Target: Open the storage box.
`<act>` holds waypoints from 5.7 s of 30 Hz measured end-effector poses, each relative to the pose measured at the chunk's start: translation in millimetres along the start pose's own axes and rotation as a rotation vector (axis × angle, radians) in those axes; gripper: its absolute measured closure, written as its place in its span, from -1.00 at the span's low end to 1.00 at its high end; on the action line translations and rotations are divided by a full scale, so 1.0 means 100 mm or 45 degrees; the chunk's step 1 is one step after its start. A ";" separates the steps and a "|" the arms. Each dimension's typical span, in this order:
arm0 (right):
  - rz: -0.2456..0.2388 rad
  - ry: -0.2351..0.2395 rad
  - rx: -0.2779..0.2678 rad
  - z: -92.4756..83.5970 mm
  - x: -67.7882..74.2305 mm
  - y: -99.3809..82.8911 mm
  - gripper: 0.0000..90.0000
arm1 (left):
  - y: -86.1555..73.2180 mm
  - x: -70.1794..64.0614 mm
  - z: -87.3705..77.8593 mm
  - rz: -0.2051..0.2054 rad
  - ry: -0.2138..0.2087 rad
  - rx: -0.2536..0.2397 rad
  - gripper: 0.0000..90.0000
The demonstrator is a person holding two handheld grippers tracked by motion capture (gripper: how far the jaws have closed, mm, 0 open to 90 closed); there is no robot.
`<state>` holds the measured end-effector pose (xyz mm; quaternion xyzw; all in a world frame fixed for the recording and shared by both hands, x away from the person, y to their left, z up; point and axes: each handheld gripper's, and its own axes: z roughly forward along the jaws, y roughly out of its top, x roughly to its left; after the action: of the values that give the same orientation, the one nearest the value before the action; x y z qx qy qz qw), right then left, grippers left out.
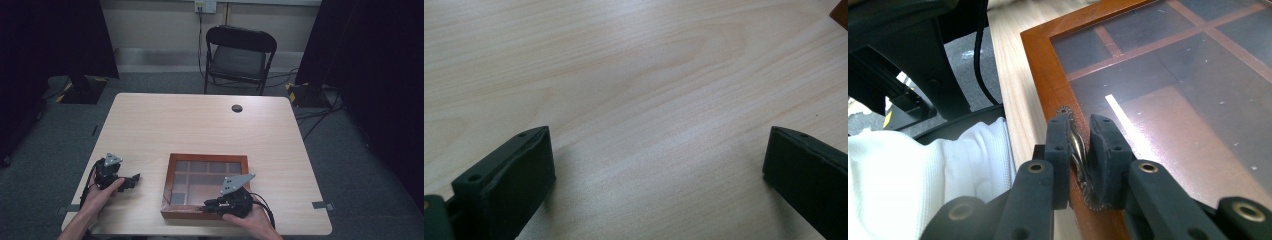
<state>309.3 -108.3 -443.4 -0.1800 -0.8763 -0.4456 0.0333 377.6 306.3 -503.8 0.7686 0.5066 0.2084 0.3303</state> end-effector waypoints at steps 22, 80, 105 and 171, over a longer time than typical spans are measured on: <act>-0.031 0.011 0.016 -0.05 -0.03 0.01 0.82 | 0.00 -0.03 -0.05 0.005 -0.016 -0.009 -0.71; -0.009 0.033 0.006 -0.33 -0.11 0.54 0.83 | 0.17 -0.60 -0.36 0.137 -0.412 -0.144 -0.63; -0.029 0.027 0.010 -0.43 -0.13 0.67 0.83 | 0.41 -0.89 -0.32 0.211 -0.511 -0.228 -0.63; 0.086 -0.365 -0.237 -1.09 -0.40 0.08 -0.52 | 0.81 -0.98 -0.38 0.188 -0.597 -0.288 -0.40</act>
<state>338.0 -201.8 -380.0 -0.2733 -0.8206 -0.4931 -0.0937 365.3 206.7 -418.0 0.7889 0.3324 0.1037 0.5063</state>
